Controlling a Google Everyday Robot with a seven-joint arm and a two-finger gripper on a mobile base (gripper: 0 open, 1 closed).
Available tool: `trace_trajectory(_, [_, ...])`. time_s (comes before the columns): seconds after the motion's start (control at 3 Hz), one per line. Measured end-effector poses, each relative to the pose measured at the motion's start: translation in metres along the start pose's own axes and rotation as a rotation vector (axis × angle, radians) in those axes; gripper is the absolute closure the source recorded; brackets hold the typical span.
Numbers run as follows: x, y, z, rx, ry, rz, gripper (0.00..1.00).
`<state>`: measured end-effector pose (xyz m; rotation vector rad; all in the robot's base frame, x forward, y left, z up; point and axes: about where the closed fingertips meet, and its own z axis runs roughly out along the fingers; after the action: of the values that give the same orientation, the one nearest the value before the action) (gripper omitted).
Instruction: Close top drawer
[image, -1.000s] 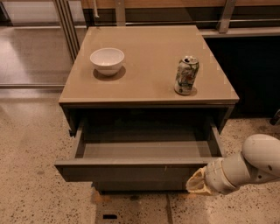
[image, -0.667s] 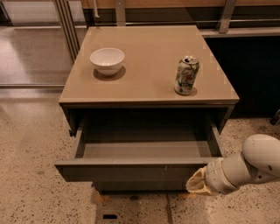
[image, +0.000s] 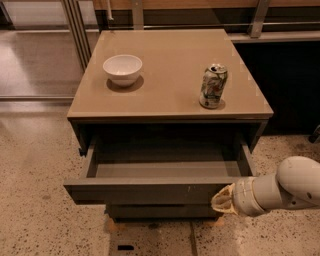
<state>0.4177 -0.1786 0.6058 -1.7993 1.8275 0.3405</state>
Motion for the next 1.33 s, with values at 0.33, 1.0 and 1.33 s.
trace_trajectory(0.33, [-0.005, -0.019, 0.003, 0.06, -0.011, -0.042, 1.0])
trace_trajectory(1.0, [-0.011, -0.06, 0.016, 0.129, -0.048, -0.085, 1.0])
trace_trajectory(1.33, [-0.004, -0.083, 0.023, 0.171, -0.061, -0.093, 1.0])
